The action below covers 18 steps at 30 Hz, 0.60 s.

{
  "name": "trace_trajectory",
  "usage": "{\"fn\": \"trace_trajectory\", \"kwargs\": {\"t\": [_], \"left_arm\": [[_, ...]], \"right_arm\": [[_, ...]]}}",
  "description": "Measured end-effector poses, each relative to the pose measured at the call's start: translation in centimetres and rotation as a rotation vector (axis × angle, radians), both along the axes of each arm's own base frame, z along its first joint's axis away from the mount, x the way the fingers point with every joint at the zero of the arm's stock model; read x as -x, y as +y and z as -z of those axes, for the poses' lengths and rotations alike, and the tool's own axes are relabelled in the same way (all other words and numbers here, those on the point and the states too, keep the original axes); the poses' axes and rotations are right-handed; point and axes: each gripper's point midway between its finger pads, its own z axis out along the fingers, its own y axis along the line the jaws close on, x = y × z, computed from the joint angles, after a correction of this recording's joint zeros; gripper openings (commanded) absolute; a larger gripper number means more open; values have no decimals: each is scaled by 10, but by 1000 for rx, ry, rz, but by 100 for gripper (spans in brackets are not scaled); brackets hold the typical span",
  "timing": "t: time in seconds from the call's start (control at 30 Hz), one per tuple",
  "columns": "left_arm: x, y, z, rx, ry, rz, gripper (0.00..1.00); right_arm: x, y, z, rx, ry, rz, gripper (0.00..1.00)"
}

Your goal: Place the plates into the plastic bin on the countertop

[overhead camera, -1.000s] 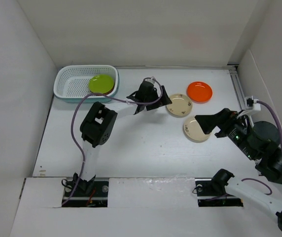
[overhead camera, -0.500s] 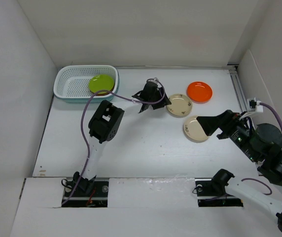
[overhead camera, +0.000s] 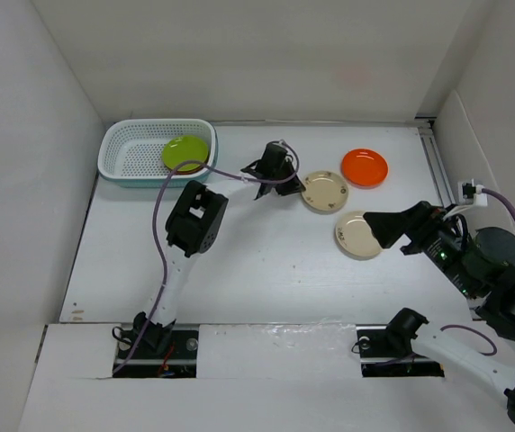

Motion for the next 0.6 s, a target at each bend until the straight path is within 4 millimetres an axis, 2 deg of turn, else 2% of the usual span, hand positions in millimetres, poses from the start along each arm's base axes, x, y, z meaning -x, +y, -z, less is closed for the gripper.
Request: {"fn": "trace_trajectory", "kwargs": {"t": [0.1, 0.17, 0.23, 0.3, 0.43, 0.53, 0.6], "left_arm": [[9, 29, -8, -37, 21, -39, 0], [12, 57, -28, -65, 26, -77, 0], [3, 86, -62, -64, -4, -126, 0], [-16, 120, -110, -29, -82, -191, 0], [-58, 213, -196, 25, -230, -366, 0], [-83, 284, -223, 17, -281, -506, 0], [-92, 328, -220, -8, -266, -591, 0]], "right_arm": [[1, -2, -2, -3, -4, 4, 100], [1, -2, -3, -3, -5, 5, 100], [1, -2, -2, -3, -4, 5, 100], [1, -2, -3, -3, -5, 4, 100], [1, -1, -3, -2, -7, -1, 100], [1, 0, -4, -7, -12, -8, 100], [2, 1, -5, -7, -16, -13, 100]]}}
